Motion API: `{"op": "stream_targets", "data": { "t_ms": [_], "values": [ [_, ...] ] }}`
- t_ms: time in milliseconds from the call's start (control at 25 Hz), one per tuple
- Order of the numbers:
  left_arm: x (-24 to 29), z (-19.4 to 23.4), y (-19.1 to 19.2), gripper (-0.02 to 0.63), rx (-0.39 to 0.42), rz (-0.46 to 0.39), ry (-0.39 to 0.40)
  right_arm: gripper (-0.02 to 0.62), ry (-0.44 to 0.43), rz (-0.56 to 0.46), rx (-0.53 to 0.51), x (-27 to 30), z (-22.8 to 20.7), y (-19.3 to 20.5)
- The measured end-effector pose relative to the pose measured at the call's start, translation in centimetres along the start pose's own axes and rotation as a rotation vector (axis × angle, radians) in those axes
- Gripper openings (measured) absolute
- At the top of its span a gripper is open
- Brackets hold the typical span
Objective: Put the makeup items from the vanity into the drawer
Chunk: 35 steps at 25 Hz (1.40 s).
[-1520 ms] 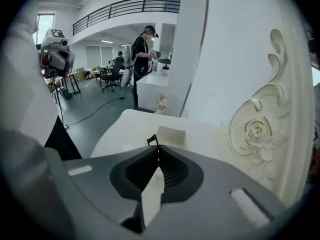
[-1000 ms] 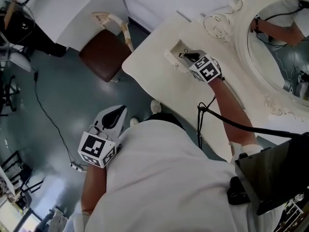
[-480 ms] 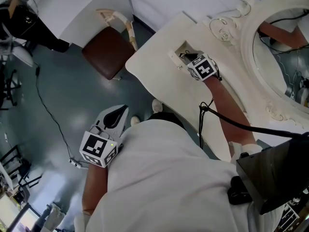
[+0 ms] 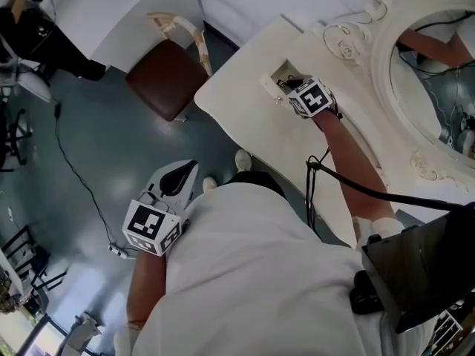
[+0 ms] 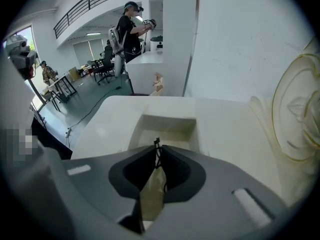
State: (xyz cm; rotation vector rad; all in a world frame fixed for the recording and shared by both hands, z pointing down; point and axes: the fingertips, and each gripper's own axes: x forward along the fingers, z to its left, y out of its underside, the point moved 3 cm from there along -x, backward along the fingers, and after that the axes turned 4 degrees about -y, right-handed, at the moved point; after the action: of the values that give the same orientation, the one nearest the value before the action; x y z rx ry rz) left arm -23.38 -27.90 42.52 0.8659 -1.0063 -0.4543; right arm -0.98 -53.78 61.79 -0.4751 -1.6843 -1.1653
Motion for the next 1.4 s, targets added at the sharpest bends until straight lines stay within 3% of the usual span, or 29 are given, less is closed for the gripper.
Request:
{"op": "stream_targets", "data": {
  "t_ms": [280,600,1200,1400],
  "values": [
    [-1.5,0.3,0.5,0.003,0.016,0.001,0.039,0.071,0.048,-0.046,0.024,-2.2,0.7,-0.4],
    [-3.8,-0.1,1.6,0.003,0.073,-0.016,0.128,0.003,0.135,-0.175,0.082,-7.5,5.6,-0.3],
    [-10.5,-1.0,5.8,0.003,0.159,-0.034,0.272,0.002,0.071,-0.387,0.228,-13.7,28.5,3.3],
    [-12.4,-1.5,7.7,0.003,0.172,-0.03,0.319,0.002,0.06,-0.443,0.238,-15.0,34.2,3.8]
  ]
}}
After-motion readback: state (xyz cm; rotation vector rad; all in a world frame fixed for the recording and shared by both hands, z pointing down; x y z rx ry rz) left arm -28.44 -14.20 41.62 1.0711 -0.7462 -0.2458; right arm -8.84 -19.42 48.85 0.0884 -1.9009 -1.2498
